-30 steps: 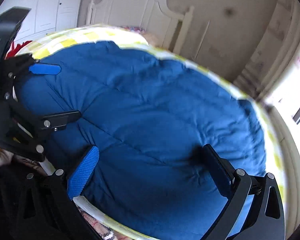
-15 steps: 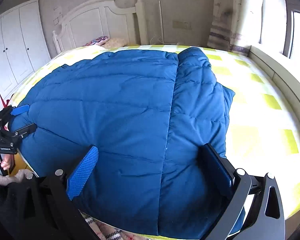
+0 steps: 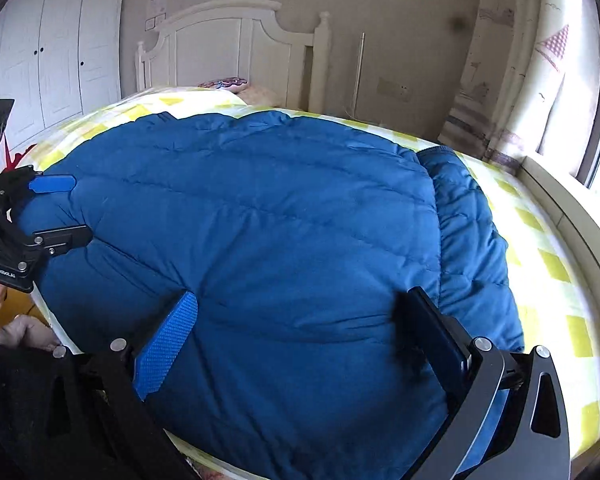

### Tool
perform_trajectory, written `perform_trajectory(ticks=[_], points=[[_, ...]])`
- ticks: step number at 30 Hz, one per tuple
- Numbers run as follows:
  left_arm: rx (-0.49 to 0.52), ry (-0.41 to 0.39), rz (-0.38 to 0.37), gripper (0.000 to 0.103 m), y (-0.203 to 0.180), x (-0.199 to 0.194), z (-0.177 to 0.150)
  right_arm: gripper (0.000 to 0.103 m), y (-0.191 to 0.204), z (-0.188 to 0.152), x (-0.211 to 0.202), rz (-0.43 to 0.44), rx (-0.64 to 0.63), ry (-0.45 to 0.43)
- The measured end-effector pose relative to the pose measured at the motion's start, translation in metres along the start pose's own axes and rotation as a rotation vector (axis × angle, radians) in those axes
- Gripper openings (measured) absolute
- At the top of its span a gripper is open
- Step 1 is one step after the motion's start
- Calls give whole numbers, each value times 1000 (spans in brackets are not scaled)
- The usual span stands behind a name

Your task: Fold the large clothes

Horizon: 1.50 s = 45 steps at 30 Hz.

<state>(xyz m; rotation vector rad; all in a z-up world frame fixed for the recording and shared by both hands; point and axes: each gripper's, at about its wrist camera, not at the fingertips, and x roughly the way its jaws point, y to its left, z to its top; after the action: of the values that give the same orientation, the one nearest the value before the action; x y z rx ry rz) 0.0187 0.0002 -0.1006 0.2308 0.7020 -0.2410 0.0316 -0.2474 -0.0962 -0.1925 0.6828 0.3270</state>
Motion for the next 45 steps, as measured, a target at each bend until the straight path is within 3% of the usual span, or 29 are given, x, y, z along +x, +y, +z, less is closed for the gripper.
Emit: perform_trajectory(ticks=[3, 7, 11, 12, 16, 20, 24, 34, 40, 44, 45], points=[[-12, 2, 1, 101, 3, -4, 2, 98, -10, 4, -8, -19, 14, 17], [-90, -75, 68, 101, 30, -27, 4, 98, -51, -4, -21, -85, 149, -1], [-208, 7, 85, 101, 75, -10, -9, 98, -87, -25, -19, -22, 287, 17], [-218, -5, 74, 101, 82, -9, -14, 98, -93, -30, -23, -1, 327, 18], [-201, 3, 103, 101, 83, -11, -16, 98, -112, -53, -56, 21, 441, -48], [-206, 2, 133, 101, 79, -7, -15, 98, -138, -95, -86, 138, 678, -91], [-211, -1, 149, 101, 77, -5, -15, 98, -142, -118, -93, 211, 765, -126], [-209, 2, 145, 101, 78, -5, -15, 98, -110, -85, -63, 326, 722, -56], [-203, -2, 140, 101, 78, -4, -16, 99, -93, -28, -12, 249, 739, 78], [-192, -7, 122, 101, 77, -4, -18, 99, -106, -9, 20, 233, 869, 32], [-190, -6, 122, 101, 77, -4, -18, 90, -106, -7, 23, 235, 869, 21]])
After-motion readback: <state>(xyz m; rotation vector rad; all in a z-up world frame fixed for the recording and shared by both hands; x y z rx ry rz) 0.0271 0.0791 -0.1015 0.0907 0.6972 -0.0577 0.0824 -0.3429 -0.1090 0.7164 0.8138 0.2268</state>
